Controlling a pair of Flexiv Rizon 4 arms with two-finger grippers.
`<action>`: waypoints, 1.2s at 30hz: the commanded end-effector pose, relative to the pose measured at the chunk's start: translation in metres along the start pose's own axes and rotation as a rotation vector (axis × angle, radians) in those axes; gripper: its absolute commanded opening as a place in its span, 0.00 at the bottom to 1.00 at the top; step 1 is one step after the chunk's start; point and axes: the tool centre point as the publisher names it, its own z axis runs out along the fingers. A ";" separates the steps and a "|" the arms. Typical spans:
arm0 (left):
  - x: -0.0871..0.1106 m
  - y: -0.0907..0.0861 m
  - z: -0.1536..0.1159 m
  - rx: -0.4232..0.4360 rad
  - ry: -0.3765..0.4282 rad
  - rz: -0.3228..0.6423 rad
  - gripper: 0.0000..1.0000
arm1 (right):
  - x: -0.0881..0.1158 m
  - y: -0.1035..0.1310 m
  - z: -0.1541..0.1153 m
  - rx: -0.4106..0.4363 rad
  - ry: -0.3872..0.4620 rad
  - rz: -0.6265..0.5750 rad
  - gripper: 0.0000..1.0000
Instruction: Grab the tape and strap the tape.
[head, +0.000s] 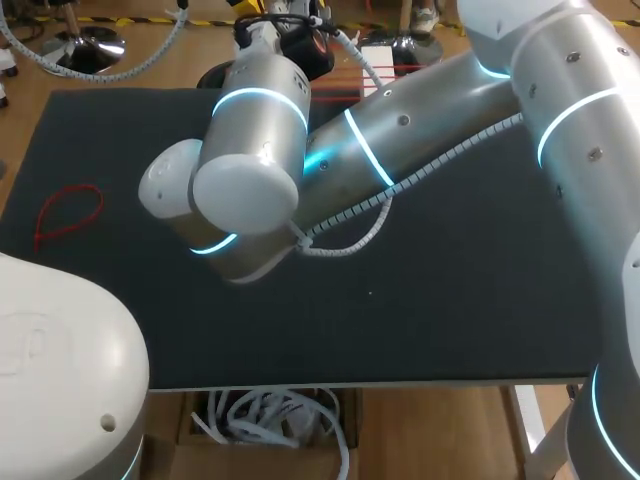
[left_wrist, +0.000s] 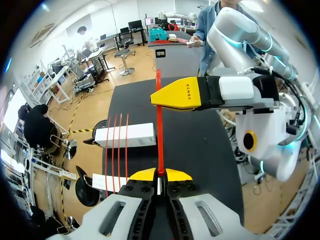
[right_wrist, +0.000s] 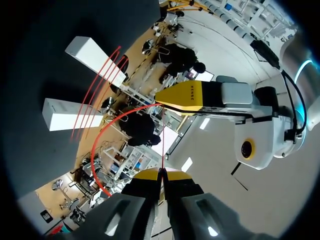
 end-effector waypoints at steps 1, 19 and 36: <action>0.000 -0.001 -0.001 -0.004 0.002 -0.002 0.00 | -0.003 -0.002 0.001 -0.003 0.000 0.002 0.00; 0.000 -0.001 -0.001 -0.004 0.002 -0.002 0.00 | -0.002 0.002 0.000 -0.013 0.007 -0.007 0.00; 0.000 -0.001 -0.001 -0.004 0.002 -0.002 0.00 | -0.002 -0.001 -0.001 -0.002 0.013 -0.003 0.00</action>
